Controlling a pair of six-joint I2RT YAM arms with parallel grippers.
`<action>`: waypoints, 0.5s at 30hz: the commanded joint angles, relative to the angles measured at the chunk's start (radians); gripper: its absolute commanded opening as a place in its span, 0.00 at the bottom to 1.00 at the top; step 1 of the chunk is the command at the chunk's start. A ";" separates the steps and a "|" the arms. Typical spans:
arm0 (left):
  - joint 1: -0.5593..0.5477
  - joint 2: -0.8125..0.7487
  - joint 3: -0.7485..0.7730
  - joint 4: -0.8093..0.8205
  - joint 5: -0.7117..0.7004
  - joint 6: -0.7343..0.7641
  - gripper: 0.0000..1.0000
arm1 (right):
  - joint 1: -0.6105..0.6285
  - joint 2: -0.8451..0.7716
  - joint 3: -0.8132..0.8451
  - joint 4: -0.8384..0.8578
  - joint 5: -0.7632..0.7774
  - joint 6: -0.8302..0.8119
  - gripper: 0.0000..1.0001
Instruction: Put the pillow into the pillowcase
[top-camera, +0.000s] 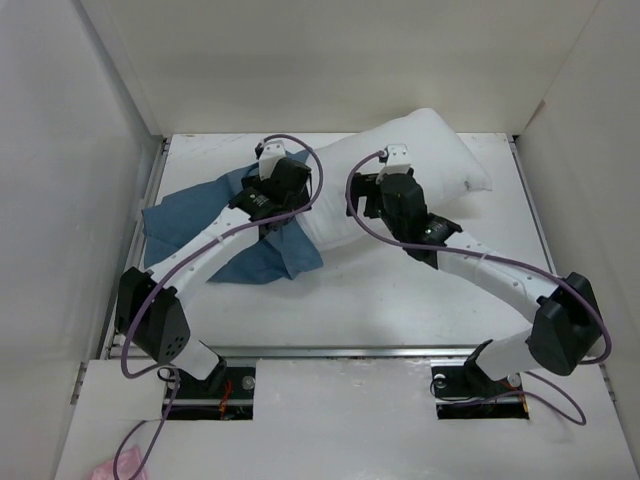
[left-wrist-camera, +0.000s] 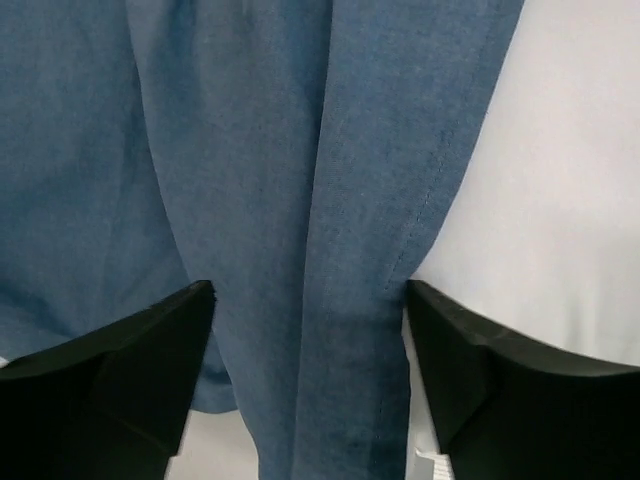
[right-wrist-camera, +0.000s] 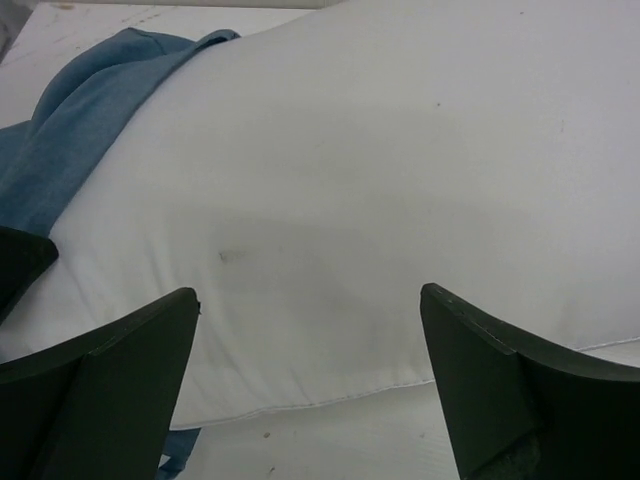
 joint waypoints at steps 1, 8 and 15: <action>0.028 -0.007 0.075 0.007 0.019 0.070 0.71 | -0.021 0.006 0.084 -0.011 0.013 -0.046 0.97; 0.063 -0.007 0.075 0.050 0.085 0.113 0.20 | -0.031 0.101 0.169 0.047 -0.214 -0.299 1.00; 0.063 0.002 0.107 0.110 0.167 0.161 0.00 | -0.031 0.287 0.212 0.085 -0.522 -0.482 1.00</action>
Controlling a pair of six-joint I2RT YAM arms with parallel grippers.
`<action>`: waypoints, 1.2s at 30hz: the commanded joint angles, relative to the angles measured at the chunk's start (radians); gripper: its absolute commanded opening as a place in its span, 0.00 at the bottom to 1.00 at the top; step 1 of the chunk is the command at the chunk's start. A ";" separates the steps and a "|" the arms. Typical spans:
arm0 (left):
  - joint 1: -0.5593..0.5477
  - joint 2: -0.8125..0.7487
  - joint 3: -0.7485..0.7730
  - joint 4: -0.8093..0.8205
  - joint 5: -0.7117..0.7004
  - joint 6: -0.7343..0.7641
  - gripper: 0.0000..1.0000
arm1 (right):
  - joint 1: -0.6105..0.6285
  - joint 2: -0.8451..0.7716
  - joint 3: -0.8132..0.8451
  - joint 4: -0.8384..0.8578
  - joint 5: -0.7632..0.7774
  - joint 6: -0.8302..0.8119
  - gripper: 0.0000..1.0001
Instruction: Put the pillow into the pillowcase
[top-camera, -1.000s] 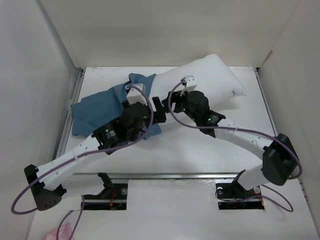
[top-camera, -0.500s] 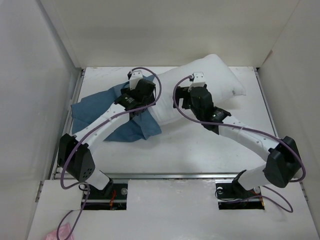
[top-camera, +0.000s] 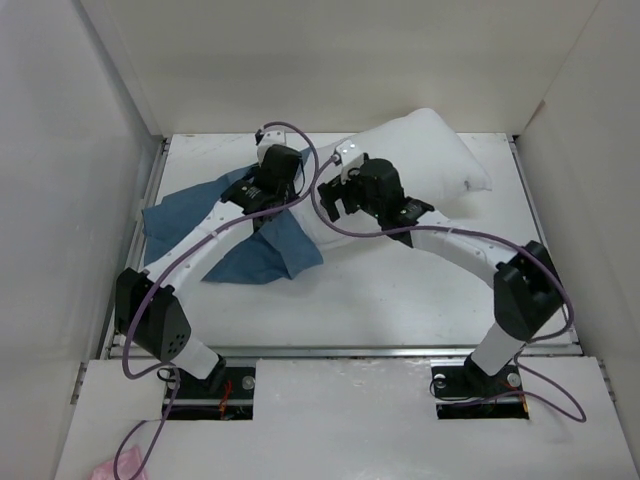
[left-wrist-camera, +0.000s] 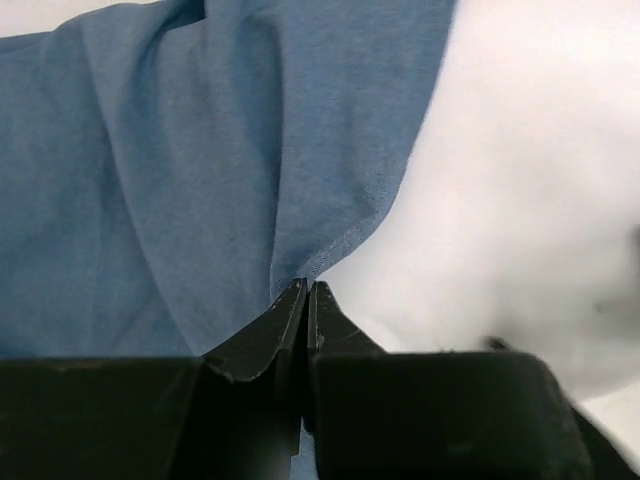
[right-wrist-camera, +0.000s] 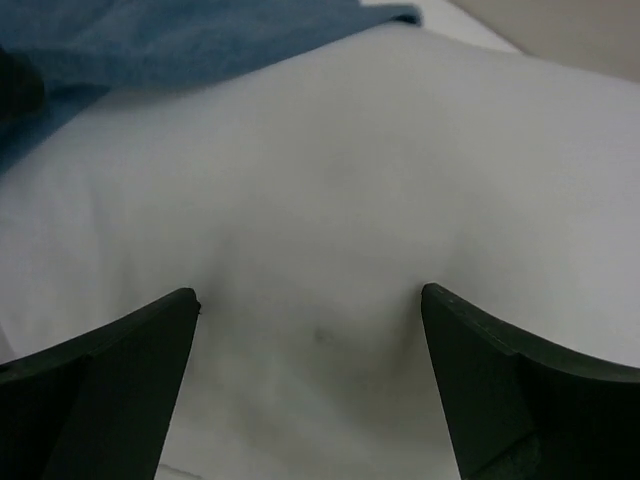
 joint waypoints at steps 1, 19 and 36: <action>0.003 -0.014 0.048 0.069 0.062 0.051 0.00 | -0.006 0.093 0.068 0.040 -0.200 -0.119 0.96; -0.205 0.142 0.373 0.180 0.515 0.151 0.00 | -0.008 -0.048 -0.324 1.096 0.143 0.411 0.00; -0.215 0.132 0.083 0.302 0.426 -0.100 0.00 | 0.020 0.132 -0.545 1.519 0.049 0.672 0.46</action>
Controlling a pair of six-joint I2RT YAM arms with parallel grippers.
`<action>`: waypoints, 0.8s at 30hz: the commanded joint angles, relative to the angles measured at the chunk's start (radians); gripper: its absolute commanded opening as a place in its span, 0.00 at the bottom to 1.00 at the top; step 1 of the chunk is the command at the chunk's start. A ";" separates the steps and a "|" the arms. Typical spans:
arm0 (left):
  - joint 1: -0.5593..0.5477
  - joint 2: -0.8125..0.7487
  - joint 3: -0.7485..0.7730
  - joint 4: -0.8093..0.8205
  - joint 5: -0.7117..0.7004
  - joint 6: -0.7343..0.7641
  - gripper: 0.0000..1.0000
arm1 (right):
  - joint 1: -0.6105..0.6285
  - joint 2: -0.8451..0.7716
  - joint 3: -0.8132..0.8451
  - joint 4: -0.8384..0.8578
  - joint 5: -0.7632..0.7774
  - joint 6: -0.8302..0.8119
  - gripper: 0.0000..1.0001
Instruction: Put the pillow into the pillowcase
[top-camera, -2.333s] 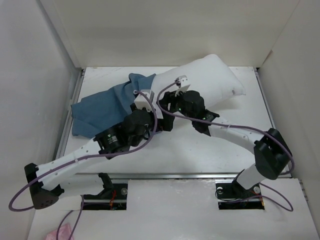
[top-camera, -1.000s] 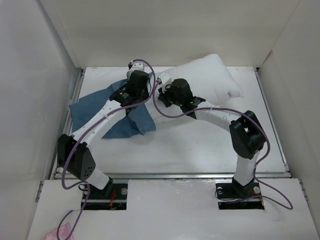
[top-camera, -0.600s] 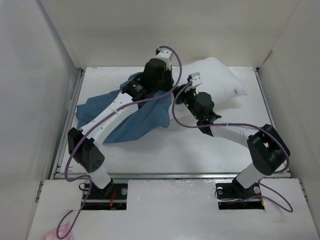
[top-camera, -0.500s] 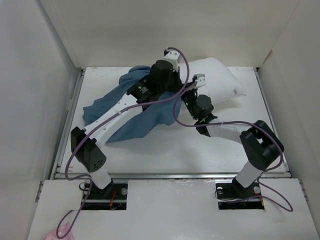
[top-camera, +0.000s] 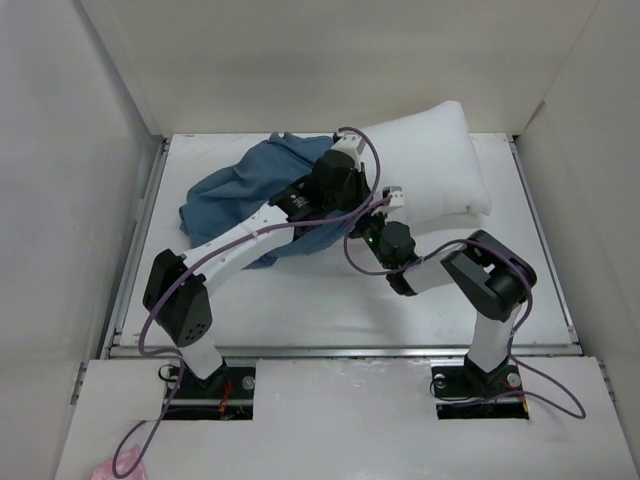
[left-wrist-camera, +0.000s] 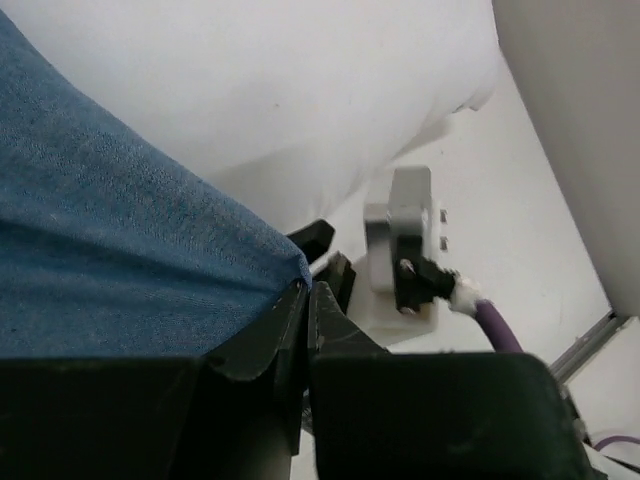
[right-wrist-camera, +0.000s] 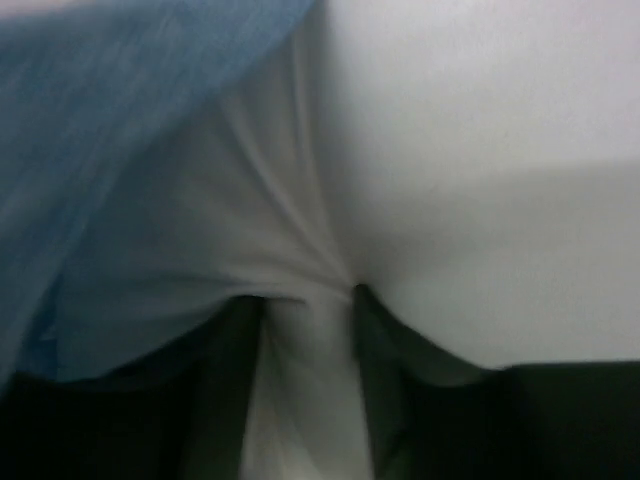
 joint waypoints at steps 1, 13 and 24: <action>0.078 -0.014 -0.028 0.024 0.021 -0.108 0.00 | 0.008 -0.131 -0.044 0.294 -0.152 0.030 0.53; 0.230 -0.006 0.050 -0.024 -0.037 -0.119 0.34 | -0.019 -0.593 0.109 -0.743 0.130 -0.217 0.99; 0.230 -0.132 0.056 -0.134 -0.297 -0.067 1.00 | -0.220 -0.442 0.423 -1.068 0.037 -0.282 0.99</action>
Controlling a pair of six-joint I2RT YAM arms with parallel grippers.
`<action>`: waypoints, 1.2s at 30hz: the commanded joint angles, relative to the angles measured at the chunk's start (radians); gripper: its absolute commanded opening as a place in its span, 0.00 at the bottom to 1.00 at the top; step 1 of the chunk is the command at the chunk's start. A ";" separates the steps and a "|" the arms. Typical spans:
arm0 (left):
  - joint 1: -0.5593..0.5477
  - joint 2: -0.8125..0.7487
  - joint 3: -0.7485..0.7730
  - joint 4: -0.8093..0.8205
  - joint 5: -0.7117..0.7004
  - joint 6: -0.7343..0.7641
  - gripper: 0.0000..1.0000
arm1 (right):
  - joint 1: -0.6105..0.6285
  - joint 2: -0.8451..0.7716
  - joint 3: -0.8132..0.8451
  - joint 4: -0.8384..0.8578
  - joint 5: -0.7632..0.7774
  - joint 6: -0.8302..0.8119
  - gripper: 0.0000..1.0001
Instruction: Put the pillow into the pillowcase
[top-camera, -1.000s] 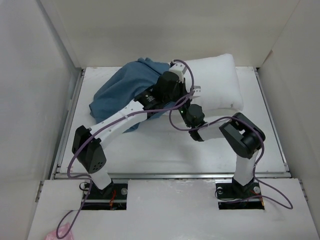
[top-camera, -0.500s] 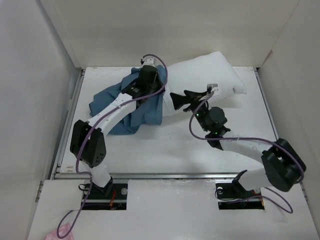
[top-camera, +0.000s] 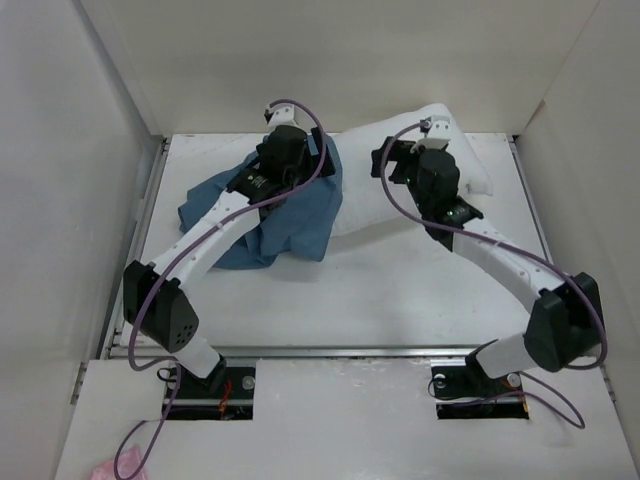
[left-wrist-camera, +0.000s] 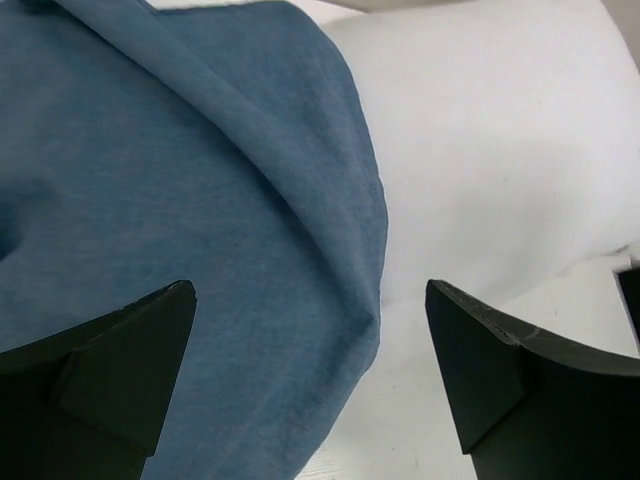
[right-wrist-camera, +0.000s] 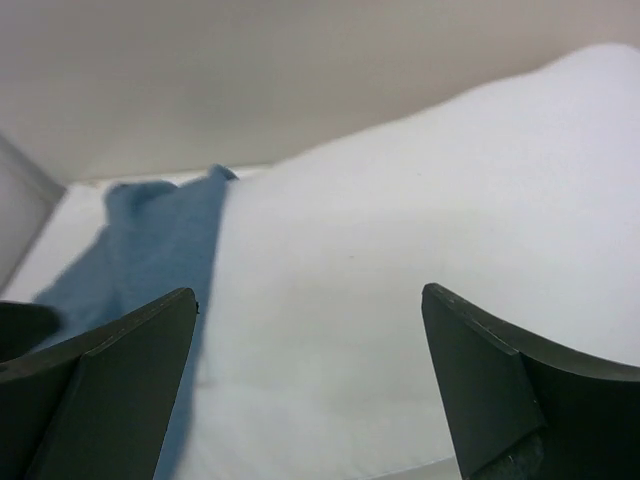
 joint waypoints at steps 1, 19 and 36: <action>0.004 -0.031 0.067 -0.053 -0.121 0.025 1.00 | -0.073 0.095 0.234 -0.207 -0.151 -0.028 0.99; 0.073 0.664 0.843 -0.312 -0.077 0.122 1.00 | -0.110 0.671 0.652 -0.355 -0.286 -0.286 0.83; 0.029 0.516 0.756 -0.252 -0.055 0.157 0.10 | 0.125 0.154 -0.254 0.518 -0.076 -0.395 0.00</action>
